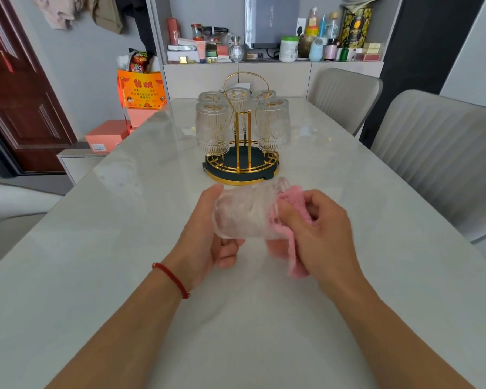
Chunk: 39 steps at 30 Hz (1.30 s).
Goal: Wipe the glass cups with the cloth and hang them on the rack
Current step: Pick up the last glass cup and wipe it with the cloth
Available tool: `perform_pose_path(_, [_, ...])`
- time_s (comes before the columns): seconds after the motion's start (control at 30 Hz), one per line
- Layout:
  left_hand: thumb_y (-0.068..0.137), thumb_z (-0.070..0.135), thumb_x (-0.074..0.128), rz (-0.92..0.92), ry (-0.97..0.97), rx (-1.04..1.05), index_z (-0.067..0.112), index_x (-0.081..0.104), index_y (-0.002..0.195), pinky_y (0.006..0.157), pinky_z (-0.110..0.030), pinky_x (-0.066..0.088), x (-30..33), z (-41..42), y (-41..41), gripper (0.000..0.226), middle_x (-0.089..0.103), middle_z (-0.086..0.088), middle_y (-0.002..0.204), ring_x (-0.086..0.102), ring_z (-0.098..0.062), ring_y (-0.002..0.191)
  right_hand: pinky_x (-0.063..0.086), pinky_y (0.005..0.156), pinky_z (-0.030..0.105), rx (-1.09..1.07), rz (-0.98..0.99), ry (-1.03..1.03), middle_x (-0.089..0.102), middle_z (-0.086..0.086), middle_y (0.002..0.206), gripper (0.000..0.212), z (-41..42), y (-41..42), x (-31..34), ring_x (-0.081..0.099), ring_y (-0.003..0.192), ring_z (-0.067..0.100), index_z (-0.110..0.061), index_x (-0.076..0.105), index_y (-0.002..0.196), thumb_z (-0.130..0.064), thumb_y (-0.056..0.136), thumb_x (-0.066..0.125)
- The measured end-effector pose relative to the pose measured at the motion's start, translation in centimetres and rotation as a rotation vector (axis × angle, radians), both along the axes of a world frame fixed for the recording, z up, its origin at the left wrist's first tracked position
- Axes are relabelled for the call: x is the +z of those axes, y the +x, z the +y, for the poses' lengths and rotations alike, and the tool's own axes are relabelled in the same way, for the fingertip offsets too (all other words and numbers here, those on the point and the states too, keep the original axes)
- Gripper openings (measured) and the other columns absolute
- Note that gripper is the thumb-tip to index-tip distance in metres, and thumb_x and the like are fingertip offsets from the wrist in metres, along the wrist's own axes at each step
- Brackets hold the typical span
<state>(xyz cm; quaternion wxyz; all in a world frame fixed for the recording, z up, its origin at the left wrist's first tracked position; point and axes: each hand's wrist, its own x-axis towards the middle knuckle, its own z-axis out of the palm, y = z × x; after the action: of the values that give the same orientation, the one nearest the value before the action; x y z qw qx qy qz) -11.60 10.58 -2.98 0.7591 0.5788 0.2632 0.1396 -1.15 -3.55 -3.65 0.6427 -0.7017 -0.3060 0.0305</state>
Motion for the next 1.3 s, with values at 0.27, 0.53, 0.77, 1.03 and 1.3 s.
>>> perform_pose_path(0.27, [0.092, 0.051, 0.036, 0.181, 0.012, -0.127, 0.022, 0.036, 0.064, 0.045, -0.013, 0.012, 0.5, 1.5, -1.3, 0.041, 0.029, -0.005, 0.051, 0.018, -0.014, 0.037, 0.058, 0.075, 0.031, 0.200, -0.278, -0.140, 0.073, -0.010, 0.094, 0.020, -0.9, 0.4, 0.3, 0.070, 0.085, 0.009, -0.029, 0.063, 0.103, -0.029, 0.088, 0.076])
perform_pose_path(0.53, [0.099, 0.064, 0.037, 0.031, 0.165, 0.097, 0.019, 0.050, 0.085, 0.049, -0.022, 0.012, 0.0, 0.1, -0.2, 0.049, 0.040, -0.001, 0.056, 0.022, -0.014, 0.046, 0.063, 0.075, 0.047, 0.077, 0.194, -0.115, 0.077, -0.006, 0.086, 0.022, 0.2, 0.2, -0.5, 0.075, 0.079, 0.016, -0.027, 0.067, 0.091, -0.048, 0.083, 0.069])
perform_pose_path(0.77, [0.092, 0.058, 0.037, 0.238, -0.003, -0.169, 0.024, 0.035, 0.061, 0.044, -0.013, 0.013, 0.5, 2.2, -1.8, 0.046, 0.020, 0.001, 0.053, 0.013, -0.013, 0.041, 0.053, 0.070, 0.018, 0.150, -0.297, -0.169, 0.070, -0.014, 0.088, 0.020, -0.6, -0.2, 0.3, 0.067, 0.081, 0.005, -0.029, 0.062, 0.102, -0.031, 0.088, 0.075])
perform_pose_path(1.03, [0.098, 0.059, 0.040, 0.038, 0.125, 0.101, 0.019, 0.053, 0.078, 0.047, -0.020, 0.017, 0.2, 0.4, -0.3, 0.046, 0.038, -0.003, 0.053, 0.024, -0.015, 0.044, 0.063, 0.074, 0.048, 0.083, 0.201, -0.080, 0.077, -0.005, 0.082, 0.033, 0.2, -0.2, -0.5, 0.075, 0.075, 0.016, -0.028, 0.069, 0.087, -0.058, 0.075, 0.064])
perform_pose_path(1.3, [0.089, 0.054, 0.037, 0.201, -0.053, -0.221, 0.023, 0.031, 0.062, 0.042, -0.010, 0.016, 0.6, 2.6, -1.6, 0.042, 0.015, 0.001, 0.055, 0.011, -0.013, 0.042, 0.052, 0.070, 0.014, 0.105, -0.255, -0.074, 0.072, -0.013, 0.083, 0.017, -0.9, -0.3, 0.4, 0.068, 0.079, 0.007, -0.025, 0.069, 0.096, -0.026, 0.084, 0.081])
